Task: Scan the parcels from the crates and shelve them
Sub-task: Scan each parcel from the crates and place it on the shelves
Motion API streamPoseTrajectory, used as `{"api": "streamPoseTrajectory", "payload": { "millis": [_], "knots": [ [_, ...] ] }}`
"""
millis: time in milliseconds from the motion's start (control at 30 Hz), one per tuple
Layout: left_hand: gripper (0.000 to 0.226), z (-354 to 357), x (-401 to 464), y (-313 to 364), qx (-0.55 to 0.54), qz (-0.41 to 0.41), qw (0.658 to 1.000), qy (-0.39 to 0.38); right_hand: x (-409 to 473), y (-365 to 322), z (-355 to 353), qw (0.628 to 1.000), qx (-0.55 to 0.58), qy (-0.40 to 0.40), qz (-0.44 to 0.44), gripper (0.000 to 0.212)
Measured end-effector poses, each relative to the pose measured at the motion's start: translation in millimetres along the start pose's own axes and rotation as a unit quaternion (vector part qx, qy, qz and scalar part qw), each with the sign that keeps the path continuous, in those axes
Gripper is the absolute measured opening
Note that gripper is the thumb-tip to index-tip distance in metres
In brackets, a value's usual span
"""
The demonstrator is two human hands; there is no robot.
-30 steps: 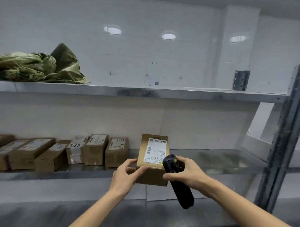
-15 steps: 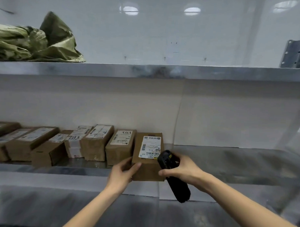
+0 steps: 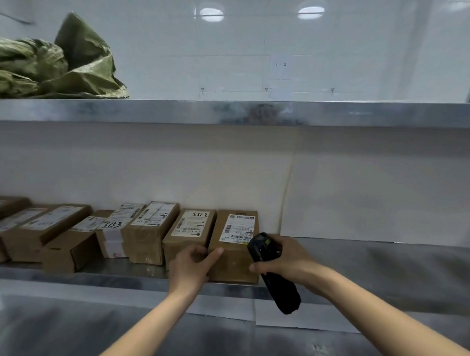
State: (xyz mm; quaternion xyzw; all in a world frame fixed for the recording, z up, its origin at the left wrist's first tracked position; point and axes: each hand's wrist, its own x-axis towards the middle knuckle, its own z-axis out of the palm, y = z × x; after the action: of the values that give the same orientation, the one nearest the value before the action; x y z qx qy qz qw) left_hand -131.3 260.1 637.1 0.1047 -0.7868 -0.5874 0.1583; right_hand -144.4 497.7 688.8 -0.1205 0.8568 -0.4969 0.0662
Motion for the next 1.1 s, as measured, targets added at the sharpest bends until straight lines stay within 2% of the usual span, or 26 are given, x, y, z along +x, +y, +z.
{"api": "streamPoseTrajectory", "payload": {
  "millis": [133,300,400,567,667,733,833,967,1067,1100],
  "knots": [
    [0.049,1,8,-3,0.031,0.012,0.999,0.026,8,2,-1,1.000,-0.005,-0.002,0.004,0.059],
    [0.063,-2,11,-3,0.029,0.005,0.999,0.021,9,1,-1,1.000,-0.021,0.010,0.005,0.067],
    [0.059,-7,7,-5,0.038,0.013,0.999,0.016,-2,-4,-1,0.999,-0.024,0.021,-0.007,0.061],
    [0.036,-30,-13,8,0.062,0.067,0.996,0.005,-29,-22,1,0.997,-0.045,0.062,-0.027,0.050],
    [0.050,-56,-26,16,0.045,0.097,0.994,-0.018,-45,-48,7,0.994,-0.067,0.073,-0.039,0.049],
    [0.057,-82,-35,19,0.035,0.110,0.993,-0.024,-56,-71,21,0.992,-0.087,0.079,-0.054,0.055],
    [0.056,-132,-51,21,0.030,0.118,0.992,-0.020,-70,-108,59,0.988,-0.122,0.071,-0.068,0.083],
    [0.048,-227,-75,8,0.015,0.115,0.993,0.020,-89,-170,135,0.988,-0.119,0.024,-0.098,0.066],
    [0.050,-320,-96,-12,0.034,0.096,0.992,0.075,-93,-217,213,0.985,-0.122,-0.013,-0.119,0.087],
    [0.052,-353,-105,-20,0.047,0.092,0.990,0.096,-94,-232,241,0.984,-0.123,-0.027,-0.126,0.088]
  ]
}}
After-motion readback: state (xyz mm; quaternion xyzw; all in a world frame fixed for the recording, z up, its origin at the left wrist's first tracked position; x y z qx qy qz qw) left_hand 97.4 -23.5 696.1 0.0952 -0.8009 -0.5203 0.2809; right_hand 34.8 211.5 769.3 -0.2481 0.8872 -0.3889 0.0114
